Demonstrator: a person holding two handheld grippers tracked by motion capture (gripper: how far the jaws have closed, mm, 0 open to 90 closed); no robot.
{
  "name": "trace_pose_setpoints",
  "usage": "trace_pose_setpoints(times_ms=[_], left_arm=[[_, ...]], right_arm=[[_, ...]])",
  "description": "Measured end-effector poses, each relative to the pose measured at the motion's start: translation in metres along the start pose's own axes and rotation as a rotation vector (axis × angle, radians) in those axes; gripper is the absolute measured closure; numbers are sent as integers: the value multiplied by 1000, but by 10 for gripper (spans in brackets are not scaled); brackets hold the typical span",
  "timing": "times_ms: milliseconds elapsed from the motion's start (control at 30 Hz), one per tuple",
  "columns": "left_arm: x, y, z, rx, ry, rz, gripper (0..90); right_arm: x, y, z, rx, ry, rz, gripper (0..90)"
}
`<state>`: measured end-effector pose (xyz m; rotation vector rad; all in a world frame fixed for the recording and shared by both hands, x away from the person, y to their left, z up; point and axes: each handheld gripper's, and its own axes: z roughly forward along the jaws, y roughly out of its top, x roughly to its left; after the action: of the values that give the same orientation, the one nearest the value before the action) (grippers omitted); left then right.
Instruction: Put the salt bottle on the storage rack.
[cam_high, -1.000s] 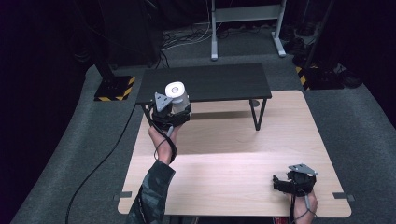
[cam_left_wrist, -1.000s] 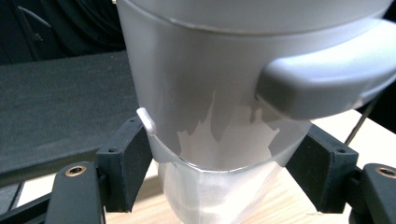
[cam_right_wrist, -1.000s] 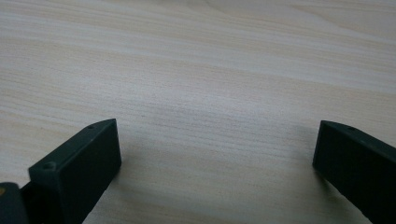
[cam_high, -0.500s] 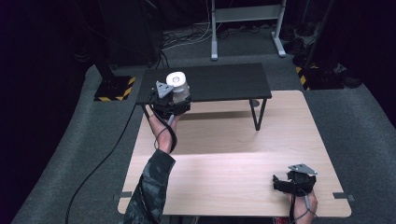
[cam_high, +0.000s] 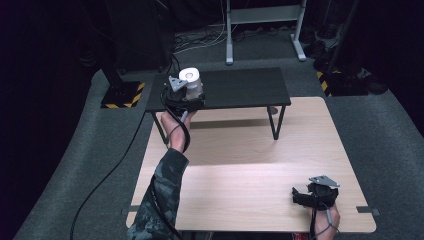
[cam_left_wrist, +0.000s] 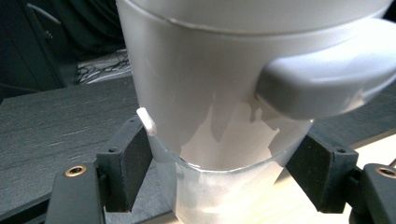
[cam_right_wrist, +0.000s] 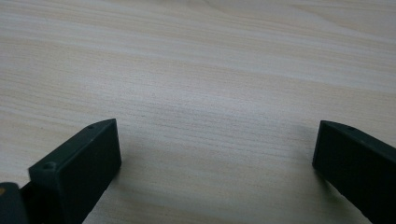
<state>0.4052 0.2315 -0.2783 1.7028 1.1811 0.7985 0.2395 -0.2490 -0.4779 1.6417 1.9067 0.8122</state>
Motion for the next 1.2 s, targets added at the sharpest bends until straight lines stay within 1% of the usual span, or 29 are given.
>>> trace_pose_setpoints(times_ms=[33, 67, 100, 133, 367, 400, 433, 500, 633, 667, 1200], left_arm=[[1, 2, 3, 9, 3, -2, 266], [3, 4, 9, 25, 6, -2, 267], [3, 4, 9, 25, 6, -2, 266], [4, 6, 14, 39, 11, -3, 266], [8, 7, 29, 74, 23, -8, 266], [12, 5, 29, 67, 13, -26, 266], [12, 5, 29, 67, 13, -26, 267], [12, 2, 29, 56, 12, -21, 267], [13, 2, 30, 56, 11, -14, 267], [12, 3, 31, 59, 13, -7, 267], [13, 5, 33, 66, 9, 4, 266]], right_arm=[[0, 0, 0, 0, 0, 0, 0], [0, 0, 0, 0, 0, 0, 0], [0, 0, 0, 0, 0, 0, 0], [0, 0, 0, 0, 1, 1, 0], [0, 0, 0, 0, 1, 0, 0], [0, 0, 0, 0, 1, 0, 0], [0, 0, 0, 0, 1, 0, 0], [0, 0, 0, 0, 0, -1, 0], [0, 0, 0, -2, -1, -4, 0], [0, 0, 0, -2, -1, -5, 0], [0, 0, 0, -1, 4, -6, 0]])
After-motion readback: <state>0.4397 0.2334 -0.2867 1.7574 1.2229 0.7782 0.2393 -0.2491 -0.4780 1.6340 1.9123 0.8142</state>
